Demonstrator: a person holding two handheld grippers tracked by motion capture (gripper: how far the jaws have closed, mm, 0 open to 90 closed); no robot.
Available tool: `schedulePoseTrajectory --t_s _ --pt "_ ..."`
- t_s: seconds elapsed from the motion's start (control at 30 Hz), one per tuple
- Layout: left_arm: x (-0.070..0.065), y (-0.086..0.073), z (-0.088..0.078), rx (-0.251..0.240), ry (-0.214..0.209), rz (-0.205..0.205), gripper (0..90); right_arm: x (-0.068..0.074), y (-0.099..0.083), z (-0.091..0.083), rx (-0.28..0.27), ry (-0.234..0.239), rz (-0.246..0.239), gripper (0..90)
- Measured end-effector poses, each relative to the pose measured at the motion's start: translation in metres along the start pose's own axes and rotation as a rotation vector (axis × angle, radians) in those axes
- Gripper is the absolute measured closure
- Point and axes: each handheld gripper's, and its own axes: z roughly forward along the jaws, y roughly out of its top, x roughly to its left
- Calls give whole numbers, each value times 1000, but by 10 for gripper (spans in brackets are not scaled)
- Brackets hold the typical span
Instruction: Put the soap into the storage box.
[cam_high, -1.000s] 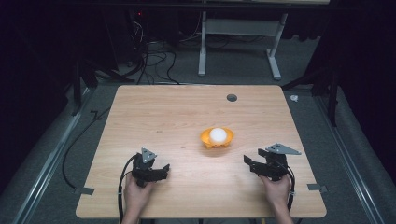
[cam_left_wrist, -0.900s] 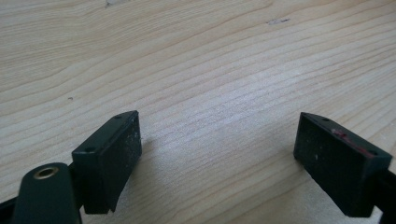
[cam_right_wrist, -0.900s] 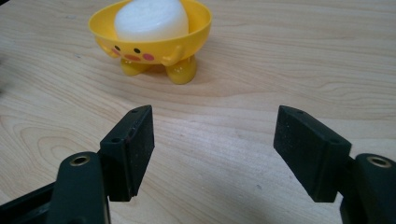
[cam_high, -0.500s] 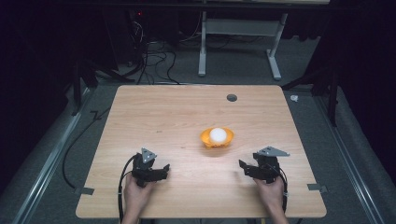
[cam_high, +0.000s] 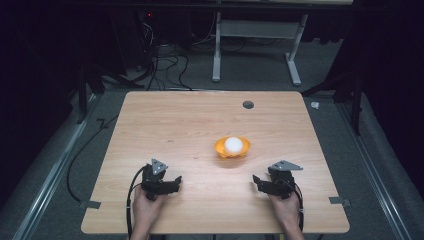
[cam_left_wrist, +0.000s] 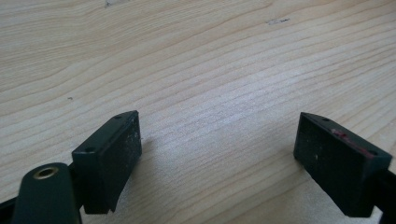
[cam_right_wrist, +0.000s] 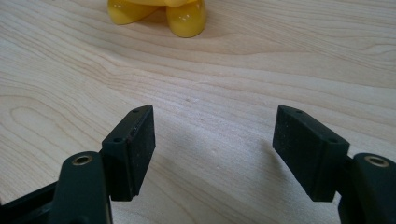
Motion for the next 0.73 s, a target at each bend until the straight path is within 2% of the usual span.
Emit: schedulePoseTrajectory --t_s 0.4,0.5,0.53,0.73 --pt "0 0 0 0 0 0 154 8 -3 6 13 -13 -41 284" --pt "0 0 0 0 1 0 155 12 -3 7 24 -30 -74 254" --pt "0 0 0 0 1 0 155 14 -2 8 28 -28 -89 250" --pt "0 0 0 0 1 0 154 16 -2 9 30 -9 -102 247"
